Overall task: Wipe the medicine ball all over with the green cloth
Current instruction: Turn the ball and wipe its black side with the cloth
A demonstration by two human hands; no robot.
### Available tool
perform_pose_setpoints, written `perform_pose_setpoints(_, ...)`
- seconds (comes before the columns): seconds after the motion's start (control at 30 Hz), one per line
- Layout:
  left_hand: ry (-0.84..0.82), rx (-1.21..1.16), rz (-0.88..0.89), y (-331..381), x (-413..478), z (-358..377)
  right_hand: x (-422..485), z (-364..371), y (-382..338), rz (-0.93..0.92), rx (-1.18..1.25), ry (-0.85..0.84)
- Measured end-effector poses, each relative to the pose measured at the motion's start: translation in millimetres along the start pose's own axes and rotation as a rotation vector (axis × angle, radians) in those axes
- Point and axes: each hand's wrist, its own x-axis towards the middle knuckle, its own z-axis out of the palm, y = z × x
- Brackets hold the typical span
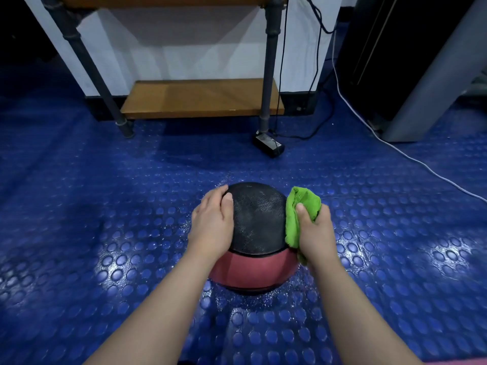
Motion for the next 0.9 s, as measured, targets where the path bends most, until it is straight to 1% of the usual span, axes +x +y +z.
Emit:
perform_pose_setpoints(0.07, -0.037, -0.191, -0.015, -11, -4, -14, 12, -1, -1, 0.113, 0.085, -0.097)
perform_pose_setpoints(0.1, -0.060, -0.338, -0.075, -21, -5, -23, 15, -2, -2, 0.141, 0.113, -0.145)
perform_pose_setpoints(0.13, -0.091, -0.490, -0.174, -30, -6, -31, 17, -1, -2, 0.152, 0.117, -0.191)
perform_pose_setpoints(0.17, -0.132, -0.622, -0.325, -39, -8, -39, 17, -1, -2, 0.160, 0.108, -0.227)
perform_pose_setpoints(0.2, -0.216, -0.714, -0.495, -48, -10, -44, 14, 1, -1, 0.173, 0.111, -0.260)
perform_pose_setpoints(0.23, -0.330, -0.773, -0.622, -55, -14, -46, 10, 3, 1, 0.200, 0.131, -0.294)
perform_pose_setpoints(0.27, -0.428, -0.795, -0.680, -58, -19, -47, 7, 6, 3, 0.234, 0.178, -0.317)
perform_pose_setpoints(0.3, -0.474, -0.816, -0.695, -64, -22, -44, 4, 9, 5, 0.274, 0.238, -0.319)
perform_pose_setpoints(0.37, -0.436, -0.865, -0.668, -74, -25, -37, -4, 13, 9, 0.284, 0.328, -0.271)
perform_pose_setpoints(0.5, -0.350, -0.987, -0.628, -82, -37, -29, -21, 12, 17, 0.166, 0.366, -0.174)
perform_pose_setpoints(0.6, -0.340, -1.013, -0.526, -82, -41, -19, -25, 4, 17, 0.075, 0.375, -0.109)
perform_pose_setpoints(0.7, -0.359, -1.037, -0.476, -74, -33, -12, -20, -5, 9, -0.040, 0.350, -0.053)
perform_pose_setpoints(0.77, -0.377, -0.997, -0.425, -68, -25, -10, -21, -8, 5, -0.095, 0.335, -0.020)
perform_pose_setpoints(0.83, -0.376, -0.918, -0.354, -65, -15, -8, -29, -8, 5, -0.156, 0.246, 0.011)
perform_pose_setpoints(0.9, -0.315, -0.847, -0.322, -58, -6, -9, -38, -5, 7, -0.203, 0.164, 0.038)
